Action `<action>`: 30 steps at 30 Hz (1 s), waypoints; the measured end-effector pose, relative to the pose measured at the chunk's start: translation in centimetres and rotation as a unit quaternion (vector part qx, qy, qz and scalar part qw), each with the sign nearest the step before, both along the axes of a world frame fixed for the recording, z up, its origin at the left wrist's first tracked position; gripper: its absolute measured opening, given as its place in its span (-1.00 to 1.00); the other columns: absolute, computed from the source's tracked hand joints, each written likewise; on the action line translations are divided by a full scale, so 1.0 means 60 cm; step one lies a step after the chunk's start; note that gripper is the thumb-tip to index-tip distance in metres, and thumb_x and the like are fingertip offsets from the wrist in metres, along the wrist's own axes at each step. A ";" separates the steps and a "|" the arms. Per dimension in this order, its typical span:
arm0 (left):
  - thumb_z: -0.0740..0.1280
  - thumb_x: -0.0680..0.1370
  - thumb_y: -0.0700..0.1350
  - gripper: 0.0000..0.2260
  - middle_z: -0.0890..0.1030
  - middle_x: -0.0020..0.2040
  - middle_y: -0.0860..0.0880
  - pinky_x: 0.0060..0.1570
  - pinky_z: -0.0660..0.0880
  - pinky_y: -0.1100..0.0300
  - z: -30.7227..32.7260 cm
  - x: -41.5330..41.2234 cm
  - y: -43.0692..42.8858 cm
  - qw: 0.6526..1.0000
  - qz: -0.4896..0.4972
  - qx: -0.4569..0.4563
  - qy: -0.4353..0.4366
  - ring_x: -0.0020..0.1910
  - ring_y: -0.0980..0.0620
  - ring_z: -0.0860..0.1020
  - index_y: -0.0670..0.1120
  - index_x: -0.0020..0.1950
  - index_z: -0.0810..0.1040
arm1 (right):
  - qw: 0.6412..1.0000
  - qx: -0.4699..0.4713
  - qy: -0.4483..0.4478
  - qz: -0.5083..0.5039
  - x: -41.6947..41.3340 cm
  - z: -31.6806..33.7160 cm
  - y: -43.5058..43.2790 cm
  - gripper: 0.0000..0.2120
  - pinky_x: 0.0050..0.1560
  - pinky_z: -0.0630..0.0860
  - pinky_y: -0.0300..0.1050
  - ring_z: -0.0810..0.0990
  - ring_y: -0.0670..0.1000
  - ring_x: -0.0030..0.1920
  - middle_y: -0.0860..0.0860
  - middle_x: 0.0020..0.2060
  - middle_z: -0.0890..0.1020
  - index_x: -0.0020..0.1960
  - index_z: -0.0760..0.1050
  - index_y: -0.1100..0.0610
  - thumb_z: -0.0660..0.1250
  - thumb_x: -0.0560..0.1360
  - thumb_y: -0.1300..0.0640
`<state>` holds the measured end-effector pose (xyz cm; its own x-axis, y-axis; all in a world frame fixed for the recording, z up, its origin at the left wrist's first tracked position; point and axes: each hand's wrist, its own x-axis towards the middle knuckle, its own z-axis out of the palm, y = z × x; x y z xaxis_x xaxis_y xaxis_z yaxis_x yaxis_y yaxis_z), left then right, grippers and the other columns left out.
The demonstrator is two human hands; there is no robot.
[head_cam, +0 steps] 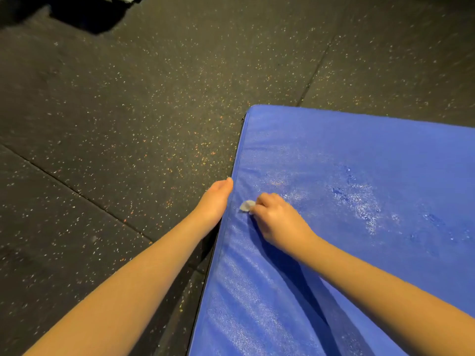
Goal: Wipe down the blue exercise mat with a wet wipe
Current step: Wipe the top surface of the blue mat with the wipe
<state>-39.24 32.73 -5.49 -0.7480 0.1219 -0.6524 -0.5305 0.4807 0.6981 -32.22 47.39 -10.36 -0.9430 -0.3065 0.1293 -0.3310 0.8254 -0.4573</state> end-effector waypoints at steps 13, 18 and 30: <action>0.25 0.59 0.00 -0.78 0.42 -0.23 -0.07 -0.14 0.28 0.14 0.025 -0.021 -0.004 0.995 -0.008 0.076 0.068 -0.21 0.05 0.34 -0.09 -0.19 0.41 | 0.983 -0.063 0.131 -0.108 -0.063 0.067 0.018 -0.87 -0.42 0.44 -0.07 0.44 0.16 -0.35 0.12 -0.31 0.48 -0.17 0.55 0.26 0.24 0.48 0.29; 0.20 0.64 -0.11 -0.77 0.45 -0.26 -0.03 -0.21 0.33 0.15 0.040 -0.008 -0.006 0.991 -0.010 0.092 0.100 -0.25 0.08 0.37 -0.08 -0.22 0.43 | 0.969 -0.128 0.143 -0.153 -0.070 0.087 -0.016 -0.85 -0.34 0.45 -0.05 0.48 0.18 -0.30 0.14 -0.26 0.51 -0.16 0.57 0.26 0.23 0.48 0.28; 0.19 0.64 -0.13 -0.80 0.56 -0.14 -0.09 -0.06 0.44 0.12 0.049 0.018 -0.010 0.989 -0.001 0.109 0.096 -0.13 0.06 0.48 -0.13 -0.09 0.55 | 0.979 -0.145 0.130 -0.056 -0.052 0.107 -0.029 -0.78 -0.36 0.47 -0.02 0.49 0.19 -0.32 0.16 -0.29 0.51 -0.10 0.56 0.26 0.18 0.53 0.17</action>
<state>-38.19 32.10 -2.53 -0.8554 0.2461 -0.4558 -0.3767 0.3084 0.8735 -35.34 45.62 -3.92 -0.8924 -0.1181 0.4356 -0.3824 0.7103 -0.5909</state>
